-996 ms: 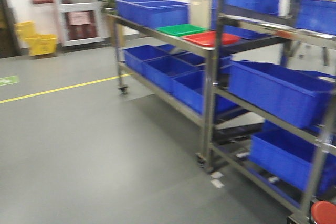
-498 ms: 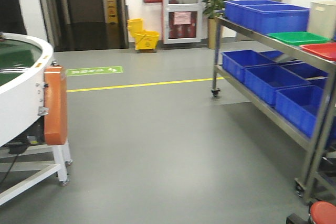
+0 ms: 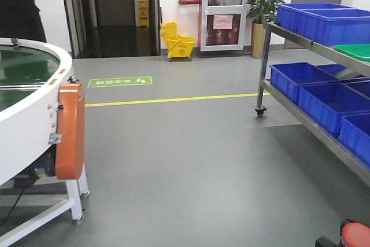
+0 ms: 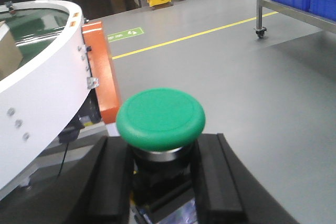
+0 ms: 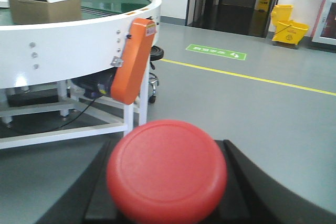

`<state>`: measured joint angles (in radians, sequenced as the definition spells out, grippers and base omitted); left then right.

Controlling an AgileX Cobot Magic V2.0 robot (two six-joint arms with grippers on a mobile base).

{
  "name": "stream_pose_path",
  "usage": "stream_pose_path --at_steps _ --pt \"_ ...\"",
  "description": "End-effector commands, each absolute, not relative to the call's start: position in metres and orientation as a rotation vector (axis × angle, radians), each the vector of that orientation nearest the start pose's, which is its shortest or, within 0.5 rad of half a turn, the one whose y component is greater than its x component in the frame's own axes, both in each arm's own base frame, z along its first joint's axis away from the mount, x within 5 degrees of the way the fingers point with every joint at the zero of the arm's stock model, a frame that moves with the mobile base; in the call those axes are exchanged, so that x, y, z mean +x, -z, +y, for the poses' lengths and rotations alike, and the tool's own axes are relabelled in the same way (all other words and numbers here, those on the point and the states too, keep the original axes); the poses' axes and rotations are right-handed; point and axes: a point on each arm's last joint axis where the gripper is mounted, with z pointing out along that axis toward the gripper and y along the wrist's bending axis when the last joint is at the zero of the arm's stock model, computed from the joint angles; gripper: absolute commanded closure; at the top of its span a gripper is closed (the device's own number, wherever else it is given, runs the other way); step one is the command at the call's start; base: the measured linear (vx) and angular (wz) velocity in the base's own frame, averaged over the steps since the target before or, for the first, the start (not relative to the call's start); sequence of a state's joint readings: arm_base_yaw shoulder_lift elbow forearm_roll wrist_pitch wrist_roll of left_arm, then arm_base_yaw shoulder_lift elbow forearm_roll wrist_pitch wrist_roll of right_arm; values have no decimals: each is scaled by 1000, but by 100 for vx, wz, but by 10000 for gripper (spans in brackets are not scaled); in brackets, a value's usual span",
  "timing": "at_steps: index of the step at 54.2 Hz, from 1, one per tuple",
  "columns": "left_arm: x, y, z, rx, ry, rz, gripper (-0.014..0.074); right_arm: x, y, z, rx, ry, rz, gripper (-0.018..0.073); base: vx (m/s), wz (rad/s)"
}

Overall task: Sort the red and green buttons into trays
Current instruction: 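Drive the base with both buttons held to the green and red trays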

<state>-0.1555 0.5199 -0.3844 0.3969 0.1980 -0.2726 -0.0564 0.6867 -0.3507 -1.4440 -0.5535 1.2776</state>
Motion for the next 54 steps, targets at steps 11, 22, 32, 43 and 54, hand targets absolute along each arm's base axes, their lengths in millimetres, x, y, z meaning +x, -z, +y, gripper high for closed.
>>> stream_pose_path --at_steps 11,22,32,43,54 --pt "115 -302 -14 194 -3 1695 599 134 -290 41 -459 -358 1613 557 50 -12" --pt "115 -302 -14 193 -4 1696 599 134 -290 41 -459 -358 1613 557 55 -3" --pt "115 -302 -14 193 -4 1697 599 134 -290 41 -459 -358 1613 557 60 8" --pt "115 -302 -14 193 -4 1695 599 134 -290 41 -459 -358 1613 557 63 11" --pt "115 -302 -14 193 -4 1695 599 134 -290 41 -459 -358 1613 557 64 5"
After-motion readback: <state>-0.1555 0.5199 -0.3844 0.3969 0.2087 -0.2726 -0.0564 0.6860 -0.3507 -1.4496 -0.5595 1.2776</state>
